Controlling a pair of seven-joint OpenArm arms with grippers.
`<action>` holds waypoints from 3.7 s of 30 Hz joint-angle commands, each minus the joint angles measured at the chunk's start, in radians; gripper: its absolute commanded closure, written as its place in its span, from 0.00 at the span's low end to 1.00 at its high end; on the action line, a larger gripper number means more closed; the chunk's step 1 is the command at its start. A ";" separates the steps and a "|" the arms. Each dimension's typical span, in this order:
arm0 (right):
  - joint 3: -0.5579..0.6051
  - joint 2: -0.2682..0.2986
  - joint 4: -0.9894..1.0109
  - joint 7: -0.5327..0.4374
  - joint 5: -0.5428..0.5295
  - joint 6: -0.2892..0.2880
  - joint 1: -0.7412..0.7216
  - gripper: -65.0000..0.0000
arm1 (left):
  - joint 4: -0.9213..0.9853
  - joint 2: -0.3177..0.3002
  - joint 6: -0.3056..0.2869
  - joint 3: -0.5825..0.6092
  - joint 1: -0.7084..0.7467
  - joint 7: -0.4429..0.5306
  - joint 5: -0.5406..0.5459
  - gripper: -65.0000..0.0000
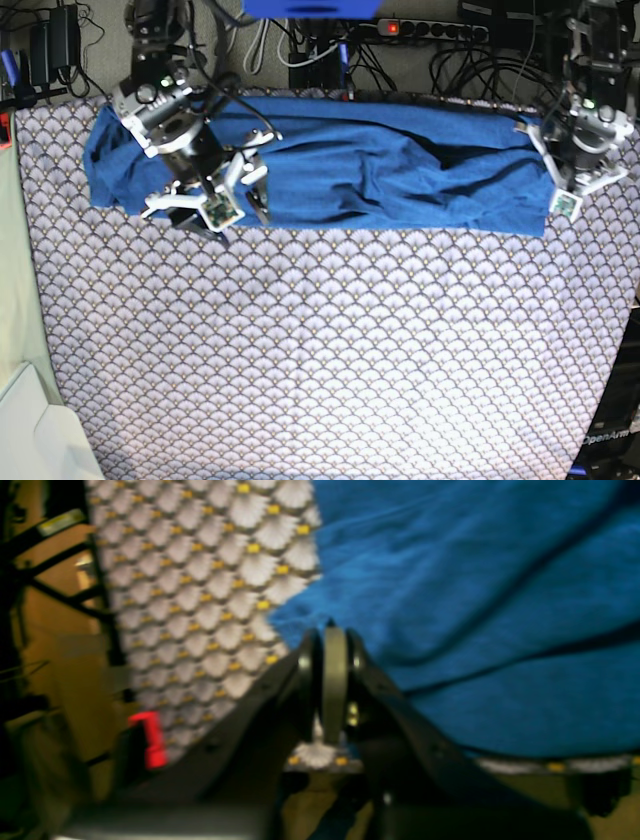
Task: Fold the T-shirt properly
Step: 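Open the left gripper and move it to the shirt's folded end, then lower the left gripper onto the blue strip's end and grasp it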
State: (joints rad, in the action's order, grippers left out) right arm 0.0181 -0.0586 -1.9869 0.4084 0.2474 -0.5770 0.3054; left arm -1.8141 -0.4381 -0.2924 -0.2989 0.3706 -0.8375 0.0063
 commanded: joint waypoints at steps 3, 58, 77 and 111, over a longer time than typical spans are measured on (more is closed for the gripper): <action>0.001 -0.002 -0.016 -0.022 -0.013 0.002 -0.007 0.47 | -0.022 -0.014 0.009 -0.004 -0.015 0.013 -0.007 0.99; 0.003 0.001 -0.015 -0.022 -0.015 0.002 -0.007 0.46 | 0.126 0.031 0.008 -0.133 -0.046 0.011 0.149 0.35; 0.003 0.003 -0.015 -0.022 -0.010 0.002 -0.007 0.46 | 0.207 0.034 0.009 -0.135 -0.100 0.010 0.249 0.35; -0.005 0.030 -0.015 -0.022 -0.009 0.002 -0.005 0.46 | 0.366 0.111 0.008 -0.069 -0.157 0.004 0.252 0.80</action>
State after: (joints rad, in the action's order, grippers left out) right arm 0.0124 -0.0303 -1.9858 0.4084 0.2508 -0.5766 0.3058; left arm -1.4631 -0.3256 -0.2977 -0.3729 0.2070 -0.7826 0.2985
